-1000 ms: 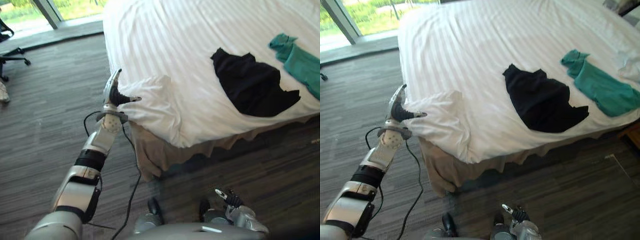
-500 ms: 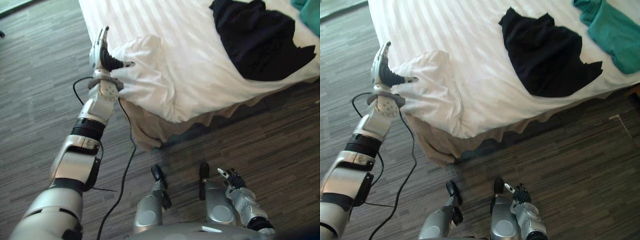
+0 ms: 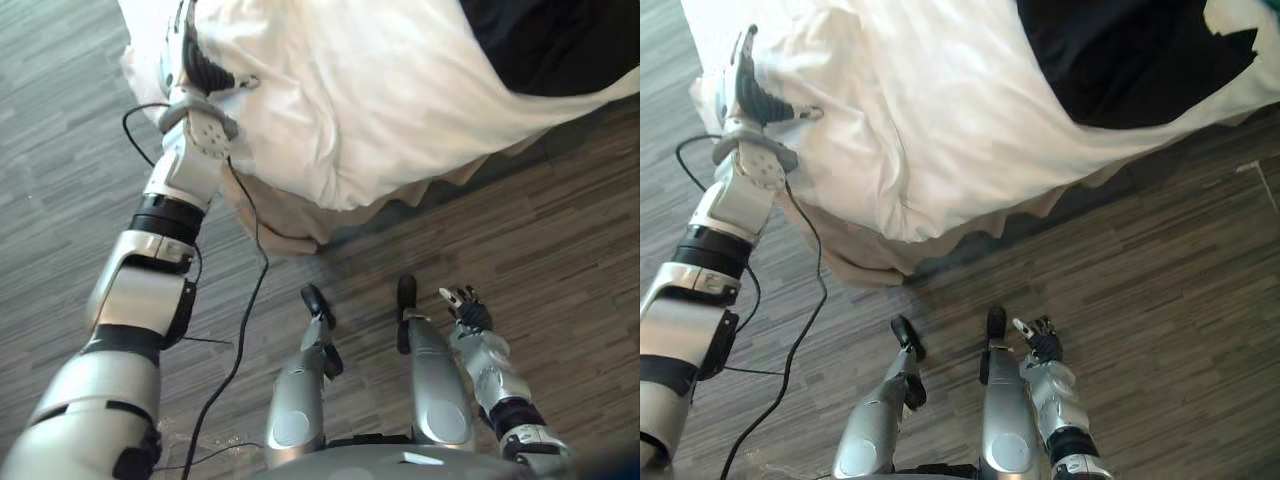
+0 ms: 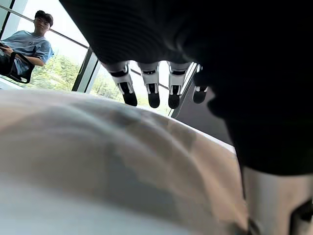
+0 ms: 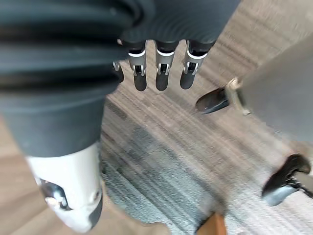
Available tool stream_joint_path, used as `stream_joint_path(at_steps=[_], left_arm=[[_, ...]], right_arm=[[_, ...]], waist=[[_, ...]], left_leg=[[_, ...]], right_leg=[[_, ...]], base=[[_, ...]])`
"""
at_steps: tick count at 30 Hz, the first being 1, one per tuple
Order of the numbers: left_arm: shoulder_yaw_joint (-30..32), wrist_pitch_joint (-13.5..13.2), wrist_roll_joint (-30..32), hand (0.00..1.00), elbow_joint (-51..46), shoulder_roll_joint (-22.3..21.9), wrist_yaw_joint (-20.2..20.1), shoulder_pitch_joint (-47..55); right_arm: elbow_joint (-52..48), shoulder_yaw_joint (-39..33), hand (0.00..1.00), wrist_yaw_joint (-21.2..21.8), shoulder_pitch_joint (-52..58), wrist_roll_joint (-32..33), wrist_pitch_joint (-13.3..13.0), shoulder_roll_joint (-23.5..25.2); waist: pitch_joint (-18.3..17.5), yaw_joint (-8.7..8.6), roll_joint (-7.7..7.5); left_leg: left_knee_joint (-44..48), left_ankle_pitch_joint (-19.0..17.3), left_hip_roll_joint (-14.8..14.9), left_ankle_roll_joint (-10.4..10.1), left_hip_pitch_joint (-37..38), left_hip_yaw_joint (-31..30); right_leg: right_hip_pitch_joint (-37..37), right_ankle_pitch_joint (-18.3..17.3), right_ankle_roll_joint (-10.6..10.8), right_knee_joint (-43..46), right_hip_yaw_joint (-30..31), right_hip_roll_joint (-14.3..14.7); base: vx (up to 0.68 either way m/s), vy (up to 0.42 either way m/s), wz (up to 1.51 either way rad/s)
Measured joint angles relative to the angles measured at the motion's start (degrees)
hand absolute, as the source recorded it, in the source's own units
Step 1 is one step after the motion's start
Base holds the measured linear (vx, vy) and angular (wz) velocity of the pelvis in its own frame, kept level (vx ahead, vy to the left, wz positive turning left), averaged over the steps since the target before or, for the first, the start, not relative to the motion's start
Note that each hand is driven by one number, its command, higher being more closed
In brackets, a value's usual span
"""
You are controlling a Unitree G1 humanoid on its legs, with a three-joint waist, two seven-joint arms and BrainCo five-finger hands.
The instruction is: Tidy the bed and pick cloth on bed and put in laundry
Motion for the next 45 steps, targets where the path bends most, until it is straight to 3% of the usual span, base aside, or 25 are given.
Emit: stream_joint_path(at_steps=[2, 3, 6, 8, 9, 12, 15, 18, 24, 27, 32, 33, 37, 41, 43, 45], left_arm=[[-0.2, -0.2, 0.2, 0.0, -0.1, -0.5, 0.2, -1.1], [-1.1, -0.5, 0.5, 1.0, -0.1, -0.5, 0.2, -1.6], [-3.9, -1.7, 0.7, 1.0, -0.3, -1.4, -2.5, -3.6], [-4.9, -1.2, 0.8, 1.0, -0.6, -1.7, -7.6, -4.8], [-5.4, -0.1, 3.3, 1.0, -1.3, -1.5, -12.8, -5.1], [-8.6, 2.7, 5.0, 1.0, -2.1, -0.1, -22.6, -7.0], [-12.1, 4.6, 4.3, 1.0, -3.0, 2.3, -30.4, -8.8], [-15.6, 5.5, 1.6, 1.0, -4.0, 3.9, -35.3, -8.5], [-16.2, 3.6, -2.9, 1.0, -8.8, 6.6, -38.9, -2.0], [-16.1, 1.4, -4.7, 1.0, -10.3, 9.0, -40.5, 2.2], [-12.5, -1.9, -5.1, 1.0, -11.3, 12.2, -42.6, 11.9], [-11.7, -2.9, -5.1, 0.0, -11.3, 12.8, -42.8, 14.6], [-6.8, -6.8, -6.4, 0.0, -11.4, 12.8, -42.4, 23.7], [-2.0, -10.2, -7.4, 0.0, -11.5, 11.8, -39.4, 38.0], [1.8, -11.4, -7.2, 0.0, -11.4, 7.7, -36.4, 45.6], [3.2, -12.6, -6.7, 0.0, -11.2, 4.6, -34.0, 51.4]], right_arm=[[-0.7, 0.0, 0.0, 0.0, -0.7, 0.9, 0.0, 0.0], [-1.1, 0.0, 0.0, 0.0, -1.3, 1.2, 0.0, -0.1], [-2.9, 0.0, 0.0, -0.3, -1.4, 1.3, 0.1, -0.2], [-4.0, -0.1, 0.0, -0.7, -1.8, 1.3, 0.0, -0.8], [-4.5, -0.3, 0.0, -0.9, -2.5, 1.3, 0.3, -1.5], [-5.8, -1.7, 0.0, -0.9, -4.6, 1.2, 1.2, -2.4], [-6.5, -2.1, 0.0, -0.9, -5.4, 1.0, 2.0, -3.7], [-6.5, -2.9, 0.0, -0.9, -5.5, 1.0, 2.6, -4.5], [-6.4, -3.1, 0.0, -0.5, -4.0, -1.3, 3.1, -5.8], [-5.1, -3.0, 0.0, -0.1, -2.1, -1.5, 3.0, -5.8], [-0.6, -3.4, 0.0, -0.1, -0.6, -3.5, 2.5, -6.7], [0.5, -3.4, 0.0, -0.1, -0.3, -3.5, 2.5, -6.7], [3.1, -4.4, 0.0, 0.0, 1.5, -3.5, 2.5, -6.7], [5.0, -4.9, 0.0, 0.6, 6.0, -3.6, 3.3, -5.5], [6.3, -5.6, 0.0, 1.0, 9.0, -3.6, 3.4, -4.4], [7.5, -5.6, 0.0, 1.1, 11.2, -3.6, 3.6, -3.1]], waist=[[0.5, 0.11, -0.02], [0.5, 0.31, -0.01], [0.7, 0.69, 0.12], [0.7, 1.05, 0.12], [0.7, 1.3, 0.12], [0.7, 1.25, 0.12], [0.7, 1.18, 0.13], [0.8, 1.1, 0.47], [0.7, 1.26, 1.99], [0.4, 1.48, 2.49], [-1.1, 1.91, 4.65], [-1.4, 1.97, 4.93], [-4.6, 2.54, 5.7], [-10.1, 3.16, 4.5], [-12.9, 4.67, 4.08], [-14.6, 5.03, 3.5]], left_leg=[[0.0, 0.0, 0.0, 0.0, -0.4, 0.5], [0.0, 0.0, 0.0, 0.0, -0.8, 1.4], [0.0, 0.0, 0.0, 0.0, -1.2, 1.8], [0.0, 0.0, 0.0, 0.0, -1.2, 2.5], [0.0, 0.0, -0.1, 0.0, -1.2, 3.1], [0.0, 0.0, -0.4, 0.0, -1.2, 4.4], [0.0, 0.0, -0.8, 0.0, -0.8, 4.8], [0.0, 0.0, -1.2, 0.0, 0.4, 4.8], [0.0, 0.0, -2.0, 0.0, 2.6, 3.9], [0.0, 0.0, -2.0, 0.0, 4.4, 2.4], [0.0, -0.4, -2.2, -0.5, 5.7, 0.2], [0.0, -0.6, -2.1, -0.7, 6.4, -0.5], [-0.1, -1.8, -1.8, 0.1, 7.5, -2.0], [-0.3, -2.5, -1.7, -0.3, 10.7, -3.7], [-0.4, -3.6, -1.4, 0.2, 13.0, -4.0], [-0.4, -4.2, -1.3, -0.2, 14.5, -4.9]], right_leg=[[-0.6, 0.1, 0.1, 0.0, 0.5, 0.0], [-1.3, 0.3, 0.1, -0.1, 0.9, 0.0], [-1.9, 0.4, 0.1, -0.1, 1.2, -0.1], [-2.1, 0.4, 0.1, -0.1, 1.5, -0.1], [-2.6, 0.5, 0.2, -0.1, 2.2, -0.1], [-3.0, 0.8, 0.4, -0.1, 2.9, -0.4], [-2.9, 0.9, 0.5, -0.2, 3.0, -1.0], [-0.9, 1.2, 1.1, -1.1, 2.8, -1.7], [3.2, 1.5, 1.7, -3.2, 1.0, -2.9], [6.4, 1.4, 1.8, -4.0, -0.7, -3.1], [9.5, 0.8, 2.1, -4.6, -3.5, -3.6], [10.8, 0.8, 2.1, -4.9, -4.2, -3.6], [13.8, 0.5, 2.2, -6.1, -6.4, -3.4], [20.4, 0.9, 2.4, -10.7, -8.5, -2.6], [23.8, 1.0, 2.4, -13.0, -9.1, -1.8], [26.7, 0.8, 2.1, -14.6, -10.3, -1.7]], base=[[0.04, -0.013, -0.09], [0.05, -0.012, -0.14], [0.07, -0.018, -0.06], [0.05, -0.016, -0.09], [0.04, -0.015, -0.15], [0.05, -0.014, -0.14], [0.06, -0.014, -0.05], [0.08, -0.006, 0.03], [0.09, 0.005, 0.13], [0.09, -0.005, 0.23], [0.07, 0.004, 0.26], [0.05, 0.005, 0.21], [0.06, 0.008, 0.27], [0.11, -0.009, 0.21], [0.12, -0.02, 0.05], [0.09, -0.014, 0.15]])
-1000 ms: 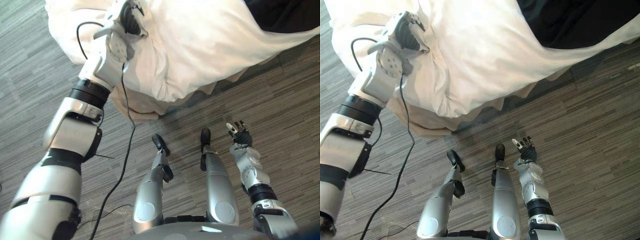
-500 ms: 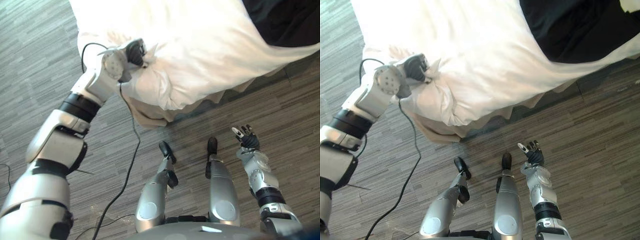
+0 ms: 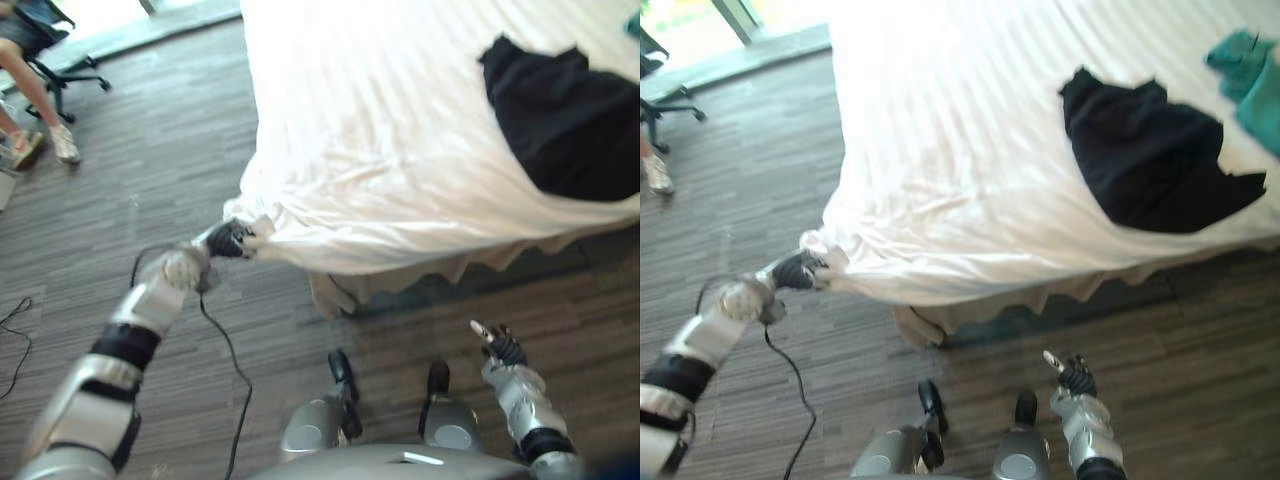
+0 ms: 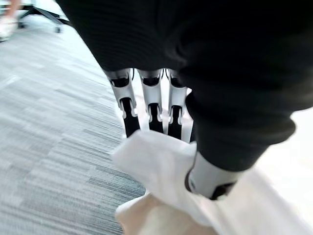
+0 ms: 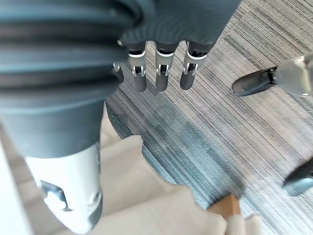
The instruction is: Tidy the bed and pick cloth on bed and put in laundry
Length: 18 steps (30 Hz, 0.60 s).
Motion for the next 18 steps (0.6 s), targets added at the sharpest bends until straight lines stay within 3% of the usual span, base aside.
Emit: stream_joint_path(at_steps=[5, 10, 18], left_arm=[[3.9, -2.5, 0.7, 0.0, 6.8, -11.8, 5.5, 13.7], [8.5, -4.5, 2.4, 0.0, 13.9, -19.6, 10.5, 20.6], [13.5, -6.2, 4.5, 0.0, 16.1, -23.2, 12.7, 22.8]], right_arm=[[3.3, 0.6, 0.0, -0.1, 3.7, 0.0, 0.1, 3.5], [3.7, 1.1, 0.0, 0.1, 4.3, -1.5, -1.9, 4.7], [2.5, -0.9, 0.0, 0.1, 0.7, -2.1, -4.6, 3.4]], waist=[[-3.0, 1.25, -2.34], [-4.7, 1.58, -4.94], [-6.5, 2.09, -5.0]], left_leg=[[0.0, -1.3, 0.3, 0.0, 4.6, -0.5], [-0.1, -2.1, 0.3, -0.6, 8.0, -1.3], [-0.1, -2.7, 0.3, -1.0, 10.0, -1.5]], right_leg=[[6.2, -0.2, 0.0, -2.7, -1.7, 0.8], [10.2, -1.2, 0.1, -3.6, -3.0, 1.0], [12.2, -1.7, 0.1, -3.7, -2.9, 1.5]], base=[[0.1, -0.026, 0.07], [0.05, -0.015, 0.06], [0.0, -0.002, 0.01]])
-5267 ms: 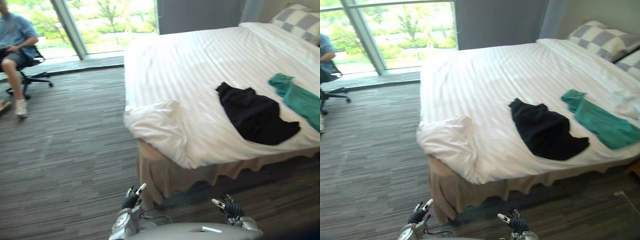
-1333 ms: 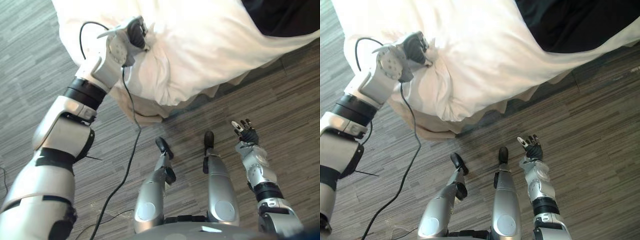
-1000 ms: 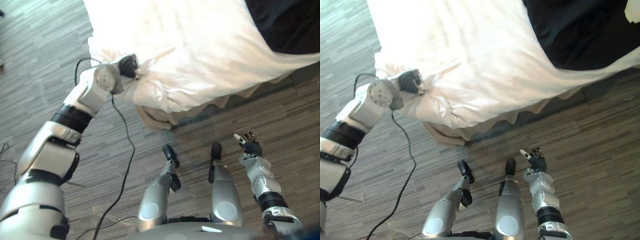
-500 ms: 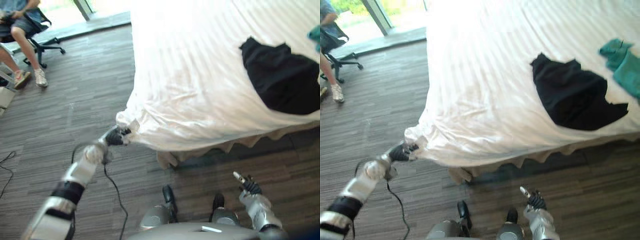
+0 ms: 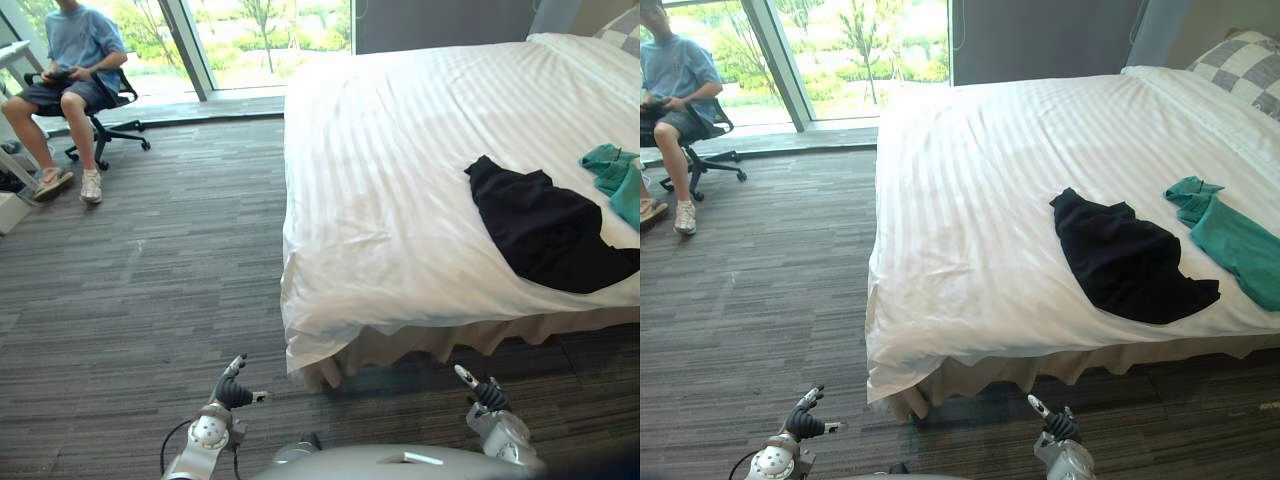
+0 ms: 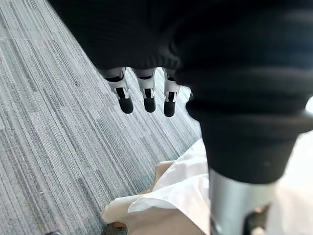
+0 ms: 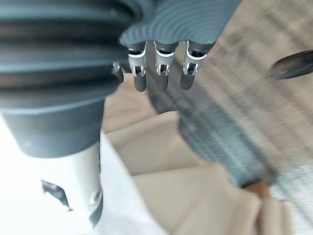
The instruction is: Tidy the bed and pick cloth on bed and put in laundry
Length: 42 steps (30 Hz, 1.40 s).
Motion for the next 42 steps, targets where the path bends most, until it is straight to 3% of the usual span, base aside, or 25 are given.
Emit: stream_joint_path(at_steps=[5, 7, 8, 9, 10, 11, 12, 14, 17, 19, 20, 22, 23, 25, 29, 33, 39, 40, 42], left_arm=[[1.7, -1.2, -5.7, 0.0, 0.0, -2.8, -0.1, 1.5], [4.1, -1.7, -8.8, 0.0, 0.0, -4.3, -0.1, 2.4], [4.6, -1.7, -9.4, 0.0, 0.0, -4.6, -0.1, 2.6], [5.2, -1.7, -12.1, 0.0, -0.1, -5.1, -0.1, 3.5], [6.8, -1.7, -15.0, 0.0, -0.2, -5.8, -0.3, 5.1], [7.6, -1.7, -16.6, 0.0, -0.2, -6.2, -0.4, 5.8], [9.7, -1.6, -20.3, 0.0, -0.2, -7.2, -0.8, 7.1], [11.3, -1.6, -24.3, 0.0, 0.0, -7.9, -2.2, 7.2], [13.4, -1.9, -29.5, 0.0, 2.8, -9.1, -3.8, 7.4], [13.4, -2.3, -30.0, 0.0, 5.5, -9.6, -5.0, 8.0], [13.3, -2.7, -30.5, 0.0, 5.9, -9.6, -5.1, 8.0], [13.3, -3.2, -32.4, 0.0, 7.5, -10.0, -5.5, 8.1], [13.3, -3.3, -32.8, 0.0, 7.7, -10.1, -5.5, 8.1], [13.2, -4.4, -33.7, 0.0, 9.0, -10.7, -5.6, 7.9], [12.8, -5.3, -33.8, 0.0, 10.4, -11.1, -6.9, 7.3], [12.9, -5.7, -34.3, 0.0, 10.9, -11.1, -8.1, 7.0], [13.1, -5.2, -34.2, 0.0, 10.8, -10.0, -10.7, 7.0], [13.0, -4.9, -34.1, 0.0, 10.7, -9.3, -11.3, 6.8], [13.0, -4.7, -33.8, 0.0, 10.2, -8.4, -11.4, 5.8]], right_arm=[[-5.0, -4.2, 0.0, 2.3, -1.9, 0.4, -3.9, -1.9], [-5.2, -9.3, 0.0, 10.9, -1.6, 3.1, -7.3, -3.0], [-5.6, -9.4, 0.0, 12.7, -1.1, 3.4, -8.4, -3.2], [-8.4, -8.7, 0.0, 16.4, 1.5, 2.2, -16.3, -3.0], [-16.5, -7.2, 0.0, 17.7, 4.3, 1.2, -21.8, -1.7], [-20.3, -6.5, 0.0, 17.9, 5.1, 0.1, -22.8, -1.3], [-30.8, -4.5, 0.0, 19.3, 6.5, -2.6, -24.7, -1.3], [-39.7, -3.4, 0.0, 21.9, 6.8, -5.8, -24.6, -1.7], [-46.9, -0.9, 0.0, 27.4, 4.5, -7.9, -19.6, -2.7], [-48.2, 4.7, 0.0, 31.4, 1.3, -7.9, -12.3, -4.6], [-48.2, 5.8, 0.0, 31.9, 0.8, -7.8, -11.0, -4.9], [-47.9, 13.0, 0.0, 32.7, -2.0, -7.8, -5.1, -6.3], [-47.9, 14.1, 1.0, 32.6, -2.4, -7.8, -4.3, -6.4], [-45.7, 19.6, 1.0, 32.1, -5.6, -7.8, -0.7, -6.4], [-40.3, 24.9, 1.0, 30.4, -12.2, -7.9, 2.0, -6.3], [-35.5, 29.3, 1.0, 27.9, -19.8, -7.9, 3.6, -4.9], [-28.2, 32.0, 1.0, 23.6, -28.5, -7.8, 5.6, 0.1], [-26.5, 33.8, 1.0, 21.7, -31.1, -7.8, 6.1, 1.5], [-25.0, 34.1, 1.0, 20.1, -34.0, -7.8, 6.1, 3.0]], waist=[[-0.2, 0.1, -0.51], [-0.3, 0.31, -0.81], [-0.3, 0.27, -0.86], [-0.3, 0.05, -0.93], [-0.4, -0.66, -0.81], [-0.4, -1.25, -0.82], [-0.3, -2.09, -1.0], [-0.4, -1.88, -1.34], [-0.9, -1.09, -2.33], [-1.1, -0.98, -2.61], [-1.1, -0.93, -2.62], [-1.0, -0.34, -2.47], [-1.0, -0.1, -2.4], [-0.9, 0.53, -2.19], [0.1, 0.79, -2.03], [1.2, 2.62, -2.49], [3.8, 5.78, -4.86], [4.6, 7.16, -5.77], [5.5, 8.35, -6.74]], left_leg=[[0.0, -0.4, -0.1, 0.1, 0.4, 0.0], [0.0, -0.7, -0.2, 0.1, 0.4, 0.0], [0.0, -0.7, -0.2, 0.1, 0.4, 0.0], [0.0, -0.8, -0.2, 0.1, 0.4, 0.0], [0.0, -0.8, -0.2, 0.0, 0.4, 0.0], [0.0, -0.9, -0.2, 0.0, 0.4, 0.1], [0.0, -1.0, -0.1, 0.0, 0.4, 0.2], [0.0, -1.1, 0.0, -0.1, 0.4, 0.1], [0.1, -1.2, 0.0, -0.1, 0.4, 0.0], [0.1, -1.1, -0.1, -0.1, 0.4, -0.1], [0.1, -1.1, -0.1, -0.1, 0.4, -0.1], [0.1, -1.0, -0.1, 0.0, 0.4, -0.4], [0.1, -1.0, -0.1, 0.1, 0.4, -0.4], [0.1, -0.8, -0.2, 0.3, 0.4, -1.4], [0.1, -0.3, -0.7, 0.7, 0.4, -3.9], [0.0, 0.4, -1.1, 0.9, -0.4, -6.7], [0.1, 1.9, -1.9, 1.2, -2.4, -11.8], [0.3, 2.4, -1.8, 1.1, -3.3, -12.8], [0.4, 3.0, -1.5, 1.0, -4.8, -13.9]], right_leg=[[0.2, 0.0, 0.0, -0.2, 0.7, 0.1], [0.2, -0.1, 0.0, -0.4, 1.3, 0.1], [0.2, -0.1, 0.1, -0.4, 1.3, 0.1], [0.2, -0.2, 0.2, -0.5, 1.3, 0.0], [0.1, -0.3, 0.3, -0.4, 1.4, 0.0], [0.0, -0.3, 0.4, -0.3, 1.4, 0.0], [-0.3, -0.4, 0.5, 0.0, 1.5, 0.0], [-0.3, -0.4, 0.5, 0.0, 1.5, 0.2], [-0.3, -0.4, 0.5, 0.0, 1.5, 0.2], [-0.3, -0.4, 0.5, 0.1, 1.5, 0.2], [-0.3, -0.4, 0.5, 0.1, 1.5, 0.2], [-0.2, -0.4, 0.5, 0.2, 1.4, 0.2], [-0.2, -0.4, 0.5, 0.2, 1.4, 0.2], [0.3, -0.4, 0.5, 0.2, 0.8, 0.1], [1.7, -0.7, 0.7, 0.2, -1.8, -0.2], [2.5, -0.7, 0.8, 0.2, -4.5, -0.3], [3.6, -1.1, 0.7, 0.3, -9.2, -0.3], [3.3, -1.0, 0.7, 0.4, -9.7, -0.1], [2.4, -0.9, 0.4, 0.4, -10.3, 0.5]], base=[[0.01, 0.0, -0.04], [0.04, 0.008, -0.02], [0.05, 0.005, -0.03], [0.05, -0.001, -0.03], [0.06, -0.003, -0.04], [0.05, -0.007, -0.1], [0.04, -0.01, -0.09], [0.02, -0.006, -0.03], [0.0, 0.0, 0.0], [0.0, 0.0, 0.0], [0.0, 0.0, 0.0], [-0.02, -0.003, 0.04], [-0.02, -0.004, 0.06], [-0.02, -0.005, 0.14], [-0.03, -0.01, 0.32], [-0.04, -0.013, 0.36], [-0.03, -0.014, 0.47], [-0.01, -0.003, 0.37], [-0.05, -0.035, 0.39]])
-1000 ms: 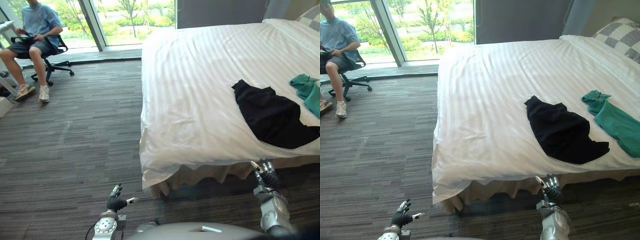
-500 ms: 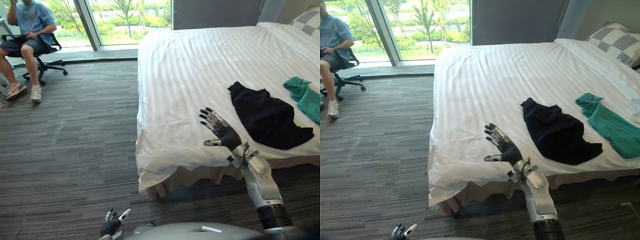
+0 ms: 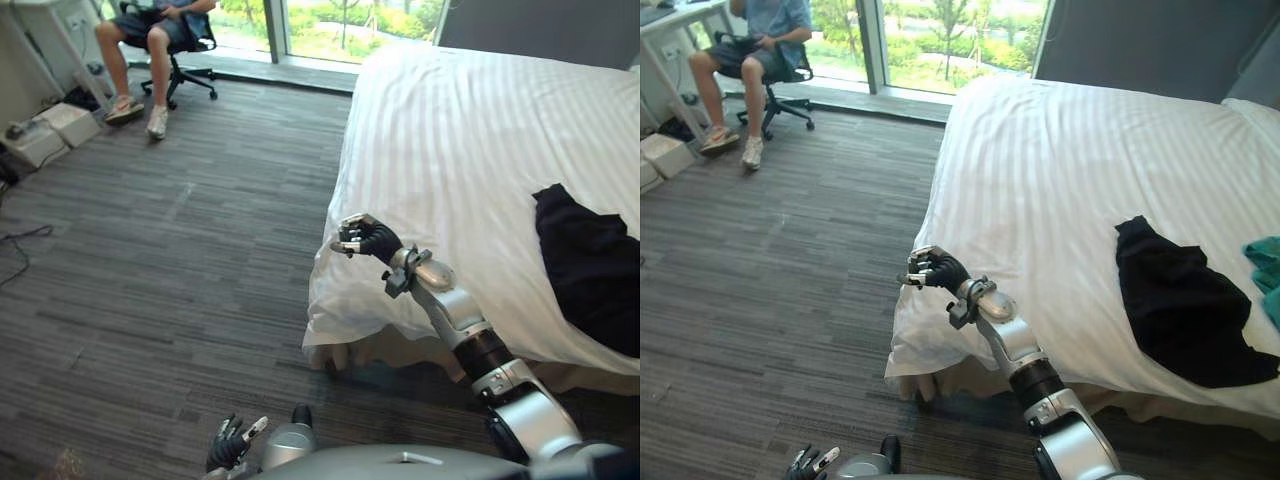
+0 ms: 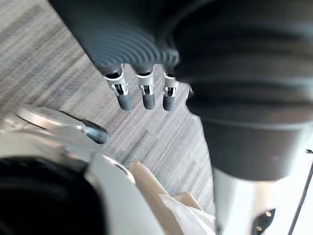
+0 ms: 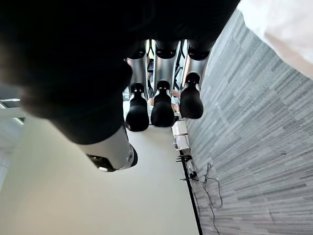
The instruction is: Tidy the bed and pick cloth on bed and put in laundry
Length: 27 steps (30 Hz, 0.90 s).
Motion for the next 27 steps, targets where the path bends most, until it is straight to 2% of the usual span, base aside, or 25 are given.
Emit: stream_joint_path(at_steps=[1, 2, 4, 5, 7, 9, 11, 12, 13, 15, 16, 18, 21, 22, 23, 24, 25, 27], left_arm=[[0.0, 0.8, 0.2, 0.0, -1.8, 0.9, -0.3, -1.5], [-0.1, 0.8, 0.2, 0.0, -2.3, 1.2, -0.5, -2.1], [-0.1, 1.2, 0.6, 0.0, -5.6, 2.4, -1.6, -6.3], [-0.1, 1.4, 0.7, 0.0, -6.3, 2.6, -1.7, -7.1], [0.0, 1.7, 1.9, 0.0, -9.2, 3.2, -2.0, -10.2], [-0.2, 1.9, 1.9, 0.0, -9.6, 3.8, -2.5, -10.6], [-0.5, 2.2, 1.9, 0.0, -9.5, 3.7, -2.6, -11.2], [-1.8, 2.2, 1.8, 0.0, -9.5, 3.7, -2.9, -12.1], [-2.4, 2.2, 1.8, 0.0, -9.6, 3.8, -3.0, -12.4], [-5.0, 2.2, 0.0, 0.0, -9.5, 3.6, -5.3, -14.1], [-5.4, 2.2, -0.3, 0.0, -9.5, 3.5, -5.7, -14.4], [-7.8, 2.1, -2.4, 0.0, -9.1, 3.3, -7.1, -15.9], [-11.7, 2.0, -6.4, 0.0, -7.1, 2.6, -8.0, -19.6], [-11.9, 2.0, -6.7, 0.0, -6.7, 2.3, -8.3, -20.0], [-12.7, 1.9, -7.4, 0.0, -6.1, 1.4, -9.0, -21.1], [-14.3, 1.6, -8.1, 0.0, -5.4, 0.4, -9.6, -22.0], [-16.1, 0.0, -10.4, 0.0, -4.1, -1.2, -10.1, -23.8], [-16.0, -1.0, -11.5, 0.0, -4.0, -2.0, -10.4, -25.3]], right_arm=[[1.9, 0.0, 1.0, -2.4, -4.1, 0.0, -0.5, 1.0], [2.4, -0.2, 1.0, -3.1, -5.4, 0.0, -0.7, 1.2], [4.8, -1.3, 1.0, -6.3, -14.3, 0.0, -2.2, 1.9], [5.1, -1.7, 1.0, -6.5, -15.8, 0.0, -2.6, 1.9], [6.8, -4.6, 1.0, -8.0, -23.4, -0.1, -4.8, 1.6], [8.9, -6.1, 1.0, -8.5, -26.0, -0.1, -5.8, 1.1], [10.4, -7.7, 1.0, -8.8, -27.3, -0.1, -5.9, -0.7], [11.8, -9.0, 1.0, -9.1, -28.5, -0.1, -5.9, -2.7], [12.5, -9.5, 1.0, -9.1, -29.0, 0.0, -6.0, -3.3], [16.1, -11.5, 1.0, -10.0, -31.5, -0.1, -6.3, -6.7], [16.5, -11.8, 1.0, -10.2, -31.7, -0.1, -6.4, -7.2], [18.0, -13.1, 1.0, -11.1, -31.8, -0.1, -6.3, -9.9], [21.5, -15.8, 1.0, -13.0, -32.0, -0.1, -6.3, -13.4], [22.0, -16.0, 1.0, -13.2, -32.0, -0.1, -6.3, -13.9], [22.3, -16.2, 1.0, -13.7, -32.0, -0.1, -6.3, -14.8], [21.9, -16.1, 1.0, -14.3, -32.7, 0.0, -6.4, -14.8], [21.3, -16.1, 1.0, -15.3, -33.6, 0.0, -6.9, -14.6], [20.3, -16.1, 1.0, -15.8, -33.8, 0.0, -7.2, -14.6]], waist=[[1.3, 1.07, -1.03], [1.8, 1.55, -1.29], [7.1, 3.8, -1.86], [7.9, 4.12, -1.84], [12.4, 6.35, -1.43], [13.4, 6.52, -1.34], [14.2, 6.84, -0.57], [14.9, 7.7, 0.34], [15.0, 7.89, 0.57], [16.4, 8.28, 2.95], [16.6, 8.35, 3.27], [17.5, 8.95, 4.91], [18.7, 9.47, 7.98], [18.7, 9.5, 8.48], [18.8, 9.59, 9.6], [18.8, 9.67, 11.15], [18.6, 9.91, 13.46], [18.3, 10.42, 14.32]], left_leg=[[0.0, 0.9, 0.6, -0.2, -2.6, -1.2], [0.0, 1.1, 0.8, -0.3, -3.4, -1.6], [0.0, 2.8, 2.2, -1.1, -8.0, -3.5], [0.0, 3.2, 2.5, -1.1, -9.1, -3.6], [0.0, 4.9, 3.6, -1.2, -13.7, -4.8], [0.0, 5.9, 3.7, -1.2, -16.9, -5.9], [0.0, 6.8, 3.6, -1.2, -18.8, -6.8], [0.0, 7.1, 3.6, -1.0, -20.5, -7.0], [0.0, 7.3, 3.6, -1.0, -21.2, -7.0], [0.0, 7.9, 3.6, -1.0, -24.4, -7.9], [0.0, 8.0, 3.6, -1.1, -24.9, -8.0], [0.1, 8.5, 3.6, -1.0, -27.2, -7.9], [0.1, 9.2, 3.4, -0.7, -31.0, -7.2], [0.1, 9.2, 3.4, -0.6, -31.4, -7.0], [0.1, 9.5, 3.3, -0.5, -32.1, -6.6], [0.1, 10.0, 3.1, -0.2, -33.0, -6.5], [0.1, 9.9, 3.1, -0.3, -34.4, -6.6], [0.1, 9.9, 3.3, -0.5, -36.0, -6.5]], right_leg=[[-1.9, 0.1, -0.6, 0.3, -1.2, 0.8], [-2.5, 0.1, -0.7, 0.5, -1.3, 1.0], [-6.3, -0.1, -1.9, 1.8, -2.7, 2.2], [-7.2, -0.2, -2.1, 2.1, -2.9, 2.4], [-12.1, -0.5, -3.5, 3.7, -3.5, 3.4], [-14.7, -0.4, -3.6, 4.2, -4.6, 3.6], [-16.3, -0.3, -3.6, 4.6, -5.4, 3.5], [-18.0, -0.2, -3.7, 5.1, -5.5, 3.3], [-18.7, -0.1, -3.8, 5.1, -5.5, 3.3], [-21.8, 0.5, -3.9, 5.2, -5.9, 3.3], [-22.3, 0.6, -3.9, 5.4, -5.9, 3.3], [-25.1, 0.6, -3.8, 6.6, -5.8, 2.8], [-30.8, -0.1, -3.2, 10.5, -5.2, 1.4], [-31.5, -0.3, -3.2, 11.2, -5.1, 1.1], [-32.9, -0.6, -3.2, 12.4, -4.6, 0.6], [-34.5, -1.0, -3.1, 13.7, -4.1, -0.1], [-36.4, -1.2, -3.2, 14.3, -3.9, -0.3], [-38.6, -1.7, -3.1, 15.1, -3.5, -0.3]], base=[[-0.08, -0.059, 0.43], [-0.07, -0.049, 0.39], [-0.15, -0.035, 0.4], [-0.2, -0.031, 0.38], [-0.14, -0.024, 0.18], [-0.07, -0.012, 0.26], [-0.02, 0.006, 0.24], [-0.01, 0.012, 0.05], [-0.03, 0.021, 0.04], [-0.03, 0.017, 0.06], [0.0, 0.0, 0.0], [0.01, 0.011, -0.03], [0.02, 0.015, -0.09], [0.02, 0.007, -0.11], [0.02, 0.006, -0.13], [0.01, 0.001, -0.19], [0.01, 0.001, -0.17], [-0.01, -0.023, -0.14]])
